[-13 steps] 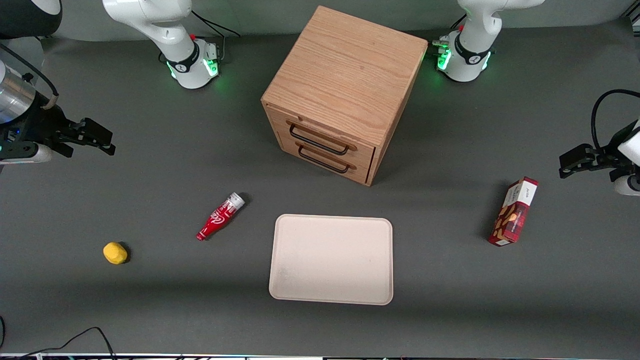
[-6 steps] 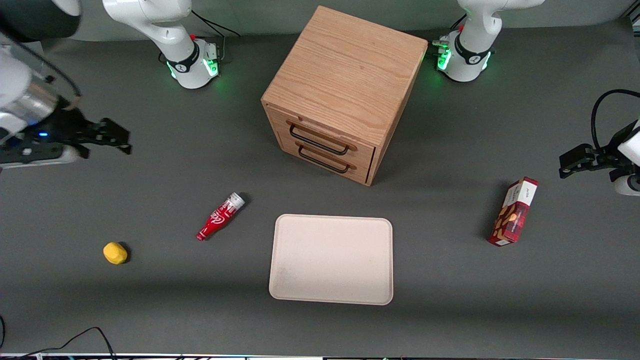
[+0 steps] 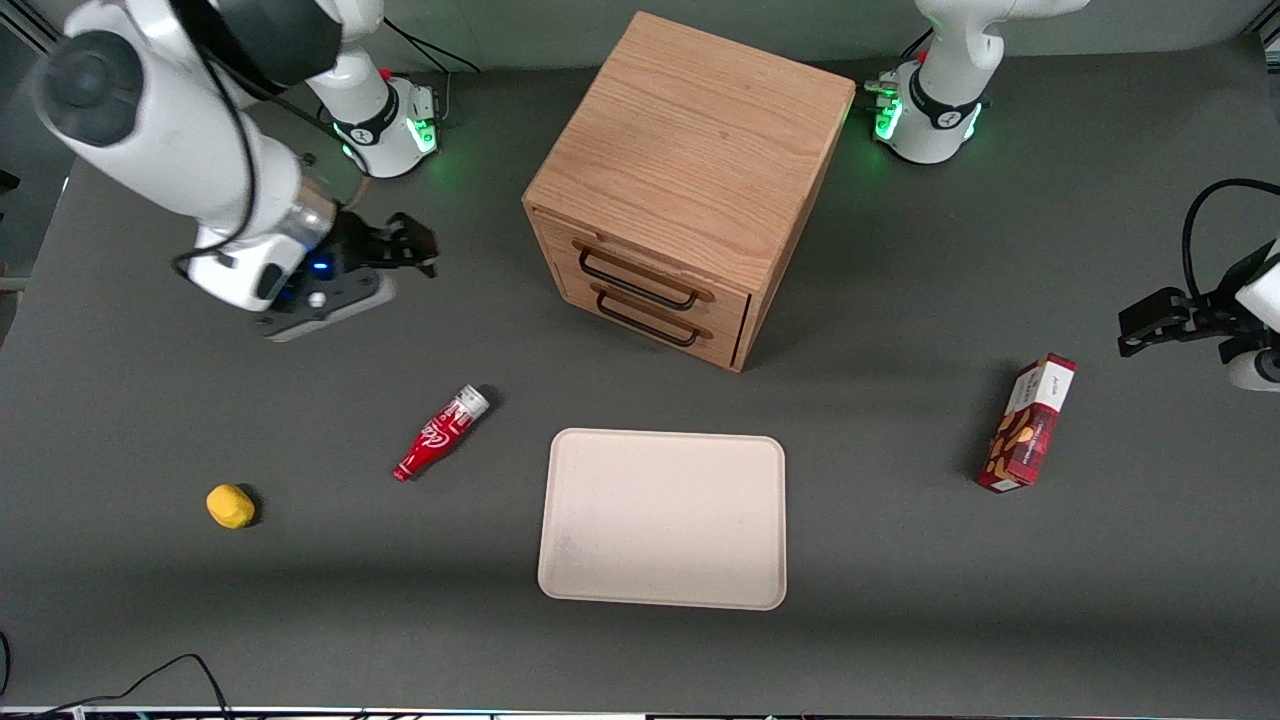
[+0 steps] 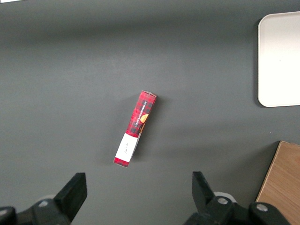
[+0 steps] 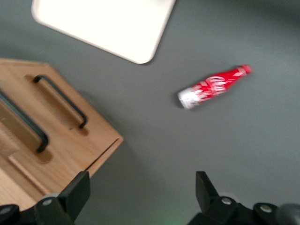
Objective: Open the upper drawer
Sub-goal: 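Move the right gripper toward the upper drawer's black handle, then hook the right gripper onto the upper drawer's black bar handle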
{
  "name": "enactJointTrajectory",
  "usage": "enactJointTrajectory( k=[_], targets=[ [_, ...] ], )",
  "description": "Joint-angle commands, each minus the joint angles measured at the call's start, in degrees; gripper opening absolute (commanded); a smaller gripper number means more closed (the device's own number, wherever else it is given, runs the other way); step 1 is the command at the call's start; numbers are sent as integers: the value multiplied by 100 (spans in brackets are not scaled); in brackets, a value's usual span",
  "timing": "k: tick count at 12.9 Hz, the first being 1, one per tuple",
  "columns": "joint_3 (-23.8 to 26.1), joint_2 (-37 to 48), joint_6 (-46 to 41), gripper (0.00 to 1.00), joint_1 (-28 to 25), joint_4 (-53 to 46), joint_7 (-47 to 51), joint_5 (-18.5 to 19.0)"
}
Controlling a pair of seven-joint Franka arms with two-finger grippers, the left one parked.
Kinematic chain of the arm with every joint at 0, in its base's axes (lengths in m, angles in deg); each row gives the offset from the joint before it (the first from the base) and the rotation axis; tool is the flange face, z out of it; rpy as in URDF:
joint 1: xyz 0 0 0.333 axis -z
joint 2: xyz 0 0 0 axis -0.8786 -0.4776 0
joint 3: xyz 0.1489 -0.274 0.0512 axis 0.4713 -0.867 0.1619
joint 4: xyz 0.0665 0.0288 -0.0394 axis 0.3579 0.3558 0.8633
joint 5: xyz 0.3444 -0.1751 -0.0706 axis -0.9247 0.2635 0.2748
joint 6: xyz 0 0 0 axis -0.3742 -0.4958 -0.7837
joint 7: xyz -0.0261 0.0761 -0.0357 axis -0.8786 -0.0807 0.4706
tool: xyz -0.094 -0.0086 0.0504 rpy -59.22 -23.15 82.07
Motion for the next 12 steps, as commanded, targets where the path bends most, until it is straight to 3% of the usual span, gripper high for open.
enactJointTrajectory(
  k=[1, 4, 12],
  targets=[
    [595, -629, 364, 100, 30, -251, -105, -141],
    [1044, -1183, 1164, 100, 30, -207, -52, -264],
    [1459, -1809, 2150, 100, -198, -190, 441, -282]
  ],
)
